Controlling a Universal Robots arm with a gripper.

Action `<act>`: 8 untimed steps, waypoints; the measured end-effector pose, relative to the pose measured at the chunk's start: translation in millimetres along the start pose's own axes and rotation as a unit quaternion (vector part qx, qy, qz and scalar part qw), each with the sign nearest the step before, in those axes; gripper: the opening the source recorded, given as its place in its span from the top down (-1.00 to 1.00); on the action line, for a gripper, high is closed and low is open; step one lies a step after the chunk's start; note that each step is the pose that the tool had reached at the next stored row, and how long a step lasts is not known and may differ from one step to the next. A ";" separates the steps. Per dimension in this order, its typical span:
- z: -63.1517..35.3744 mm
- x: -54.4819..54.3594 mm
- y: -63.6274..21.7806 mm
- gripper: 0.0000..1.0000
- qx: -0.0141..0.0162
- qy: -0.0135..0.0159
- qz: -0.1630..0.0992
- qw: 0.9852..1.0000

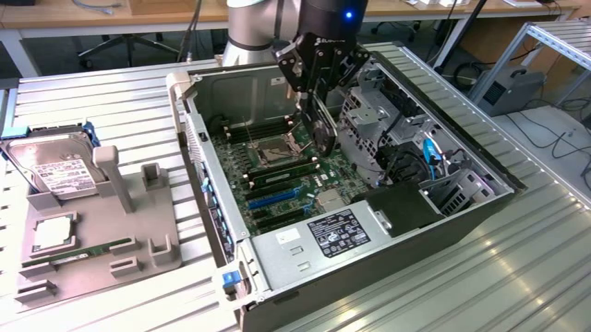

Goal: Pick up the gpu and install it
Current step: 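Pick up the gpu and move the gpu toward the slot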

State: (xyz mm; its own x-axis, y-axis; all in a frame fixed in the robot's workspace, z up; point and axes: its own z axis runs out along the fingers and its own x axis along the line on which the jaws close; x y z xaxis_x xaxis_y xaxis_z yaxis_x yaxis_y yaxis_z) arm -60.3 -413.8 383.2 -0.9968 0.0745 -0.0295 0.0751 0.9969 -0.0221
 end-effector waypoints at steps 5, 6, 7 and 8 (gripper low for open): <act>0.6 -3.9 0.3 0.47 0.000 0.000 0.000 1.000; 0.7 -3.9 0.3 0.47 0.000 0.000 0.000 1.000; 0.7 -4.0 0.3 0.47 0.000 0.000 0.000 1.000; 0.6 -4.0 0.3 0.47 0.000 0.000 0.000 1.000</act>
State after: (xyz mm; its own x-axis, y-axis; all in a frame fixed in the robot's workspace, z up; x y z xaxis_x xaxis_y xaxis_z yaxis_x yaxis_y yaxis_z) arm -56.2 -413.8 382.7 -0.9968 0.0745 -0.0295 0.0751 0.9969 -0.0223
